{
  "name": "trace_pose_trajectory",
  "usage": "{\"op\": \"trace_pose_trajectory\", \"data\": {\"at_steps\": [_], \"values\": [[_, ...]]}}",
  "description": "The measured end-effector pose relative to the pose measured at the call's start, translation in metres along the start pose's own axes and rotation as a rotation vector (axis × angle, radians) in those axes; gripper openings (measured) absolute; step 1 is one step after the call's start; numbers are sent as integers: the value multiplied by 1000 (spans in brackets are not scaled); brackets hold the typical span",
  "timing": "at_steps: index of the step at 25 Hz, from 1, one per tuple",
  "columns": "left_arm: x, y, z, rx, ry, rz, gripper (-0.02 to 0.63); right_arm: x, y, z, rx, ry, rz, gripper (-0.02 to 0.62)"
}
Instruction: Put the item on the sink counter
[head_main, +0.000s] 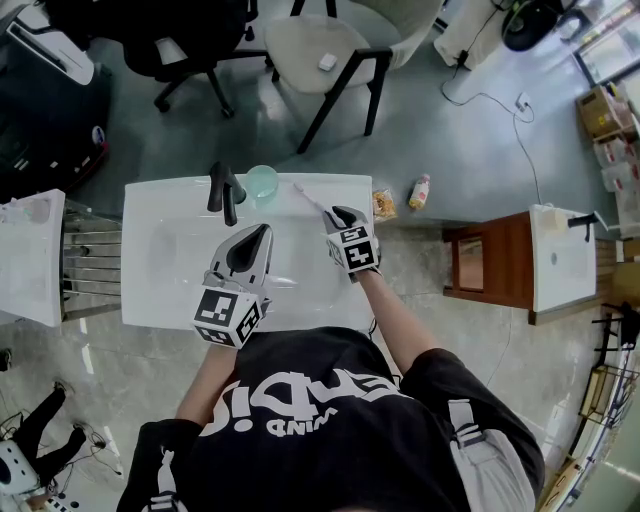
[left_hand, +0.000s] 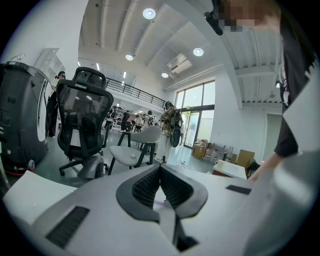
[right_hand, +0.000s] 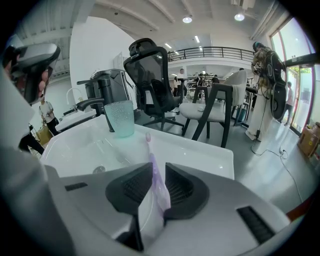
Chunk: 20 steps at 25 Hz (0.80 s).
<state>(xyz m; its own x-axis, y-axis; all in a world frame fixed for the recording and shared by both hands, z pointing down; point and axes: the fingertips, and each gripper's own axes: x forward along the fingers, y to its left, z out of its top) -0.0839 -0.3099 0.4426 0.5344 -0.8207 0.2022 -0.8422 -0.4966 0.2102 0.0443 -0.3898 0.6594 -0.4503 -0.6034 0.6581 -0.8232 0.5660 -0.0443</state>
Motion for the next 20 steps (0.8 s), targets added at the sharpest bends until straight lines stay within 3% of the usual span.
{"op": "trace_pose_trajectory", "data": {"at_steps": [12, 20], "values": [[2, -3, -2, -3, 1, -12, 20, -18, -7, 4, 20, -47, -32, 51], [-2, -7, -3, -7, 4, -25, 20, -46, 12, 24, 21, -130, 20, 19]]}}
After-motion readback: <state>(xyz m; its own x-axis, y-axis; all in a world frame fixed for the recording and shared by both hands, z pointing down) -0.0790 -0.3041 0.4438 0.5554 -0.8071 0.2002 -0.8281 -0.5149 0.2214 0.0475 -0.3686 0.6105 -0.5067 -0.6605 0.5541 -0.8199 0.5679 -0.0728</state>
